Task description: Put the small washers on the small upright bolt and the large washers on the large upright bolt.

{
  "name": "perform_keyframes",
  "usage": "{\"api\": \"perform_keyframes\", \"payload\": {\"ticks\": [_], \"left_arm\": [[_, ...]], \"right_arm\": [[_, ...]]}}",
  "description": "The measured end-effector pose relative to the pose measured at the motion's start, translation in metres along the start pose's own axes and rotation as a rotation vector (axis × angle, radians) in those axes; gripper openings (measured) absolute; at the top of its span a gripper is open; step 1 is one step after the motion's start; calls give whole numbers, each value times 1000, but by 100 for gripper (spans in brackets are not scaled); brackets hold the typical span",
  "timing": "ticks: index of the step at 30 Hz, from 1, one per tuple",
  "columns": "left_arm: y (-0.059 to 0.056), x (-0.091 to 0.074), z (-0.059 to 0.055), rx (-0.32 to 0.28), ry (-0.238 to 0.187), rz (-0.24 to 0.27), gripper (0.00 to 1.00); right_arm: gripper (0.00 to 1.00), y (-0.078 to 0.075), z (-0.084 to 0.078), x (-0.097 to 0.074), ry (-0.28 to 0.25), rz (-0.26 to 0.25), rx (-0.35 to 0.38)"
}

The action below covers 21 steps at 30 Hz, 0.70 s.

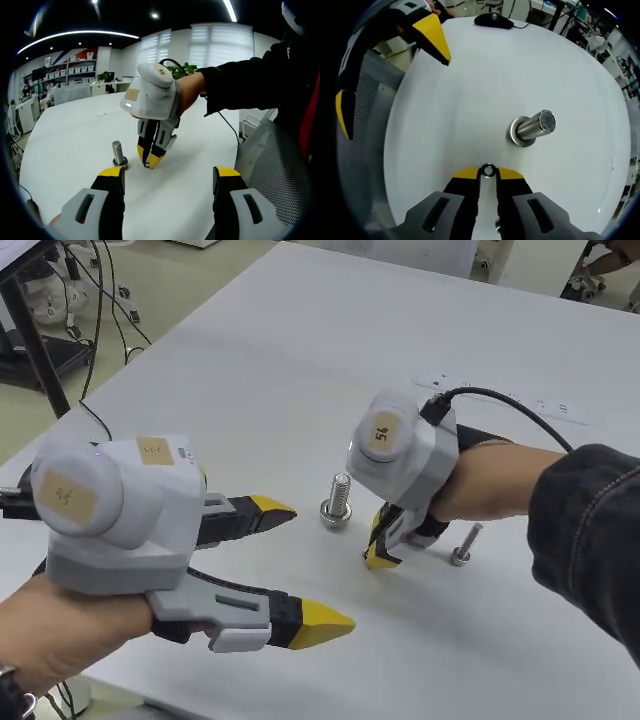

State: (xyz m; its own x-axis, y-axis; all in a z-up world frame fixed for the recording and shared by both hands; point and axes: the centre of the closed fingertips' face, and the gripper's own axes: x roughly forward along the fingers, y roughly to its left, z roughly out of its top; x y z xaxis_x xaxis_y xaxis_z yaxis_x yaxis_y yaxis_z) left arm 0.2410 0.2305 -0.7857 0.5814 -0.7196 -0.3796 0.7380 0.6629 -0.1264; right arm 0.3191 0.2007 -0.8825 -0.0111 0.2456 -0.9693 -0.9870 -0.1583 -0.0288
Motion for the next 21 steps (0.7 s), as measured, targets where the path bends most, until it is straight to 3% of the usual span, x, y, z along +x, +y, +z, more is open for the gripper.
{"api": "perform_keyframes", "payload": {"ticks": [11,21], "left_arm": [[0,1,0,2,2,-3,71],[-2,2,0,7,6,-11,71]], "right_arm": [[13,1,-3,-7,6,-4,9],[13,1,-6,-40,-25,-31,36]]}}
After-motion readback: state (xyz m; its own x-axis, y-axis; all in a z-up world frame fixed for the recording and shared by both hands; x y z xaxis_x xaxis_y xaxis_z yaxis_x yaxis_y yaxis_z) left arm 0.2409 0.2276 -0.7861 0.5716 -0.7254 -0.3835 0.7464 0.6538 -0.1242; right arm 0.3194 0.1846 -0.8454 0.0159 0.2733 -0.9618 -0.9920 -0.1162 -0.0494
